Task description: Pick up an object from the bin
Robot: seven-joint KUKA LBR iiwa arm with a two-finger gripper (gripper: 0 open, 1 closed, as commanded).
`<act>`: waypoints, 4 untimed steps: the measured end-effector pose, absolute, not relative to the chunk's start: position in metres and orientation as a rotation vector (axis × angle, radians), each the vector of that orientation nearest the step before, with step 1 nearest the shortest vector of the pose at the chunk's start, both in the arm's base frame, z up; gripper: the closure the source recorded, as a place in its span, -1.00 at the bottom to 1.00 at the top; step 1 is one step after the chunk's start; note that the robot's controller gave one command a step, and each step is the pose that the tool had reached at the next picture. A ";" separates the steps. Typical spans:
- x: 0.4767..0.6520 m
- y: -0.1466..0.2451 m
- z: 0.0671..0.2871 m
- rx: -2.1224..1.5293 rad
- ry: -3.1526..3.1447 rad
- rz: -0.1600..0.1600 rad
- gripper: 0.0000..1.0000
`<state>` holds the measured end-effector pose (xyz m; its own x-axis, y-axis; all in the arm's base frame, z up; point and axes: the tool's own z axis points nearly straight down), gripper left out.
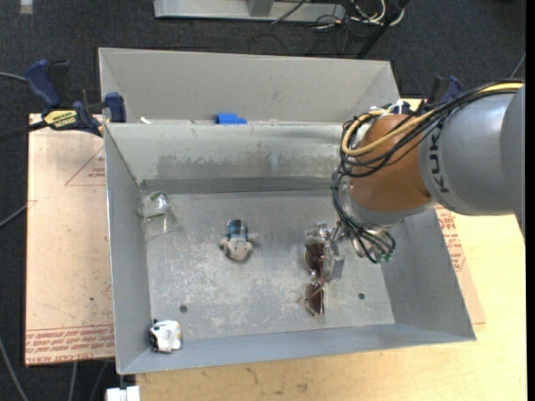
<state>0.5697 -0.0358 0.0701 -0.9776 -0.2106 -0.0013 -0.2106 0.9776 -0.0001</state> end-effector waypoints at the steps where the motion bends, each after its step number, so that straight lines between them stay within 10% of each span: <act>1: 0.570 -0.036 0.071 -0.334 3.122 0.000 1.00; 4: 0.568 -0.035 0.098 -0.337 3.127 0.003 1.00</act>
Offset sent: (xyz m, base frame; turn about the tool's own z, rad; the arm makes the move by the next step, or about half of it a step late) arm -0.0001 0.0001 0.0168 0.0000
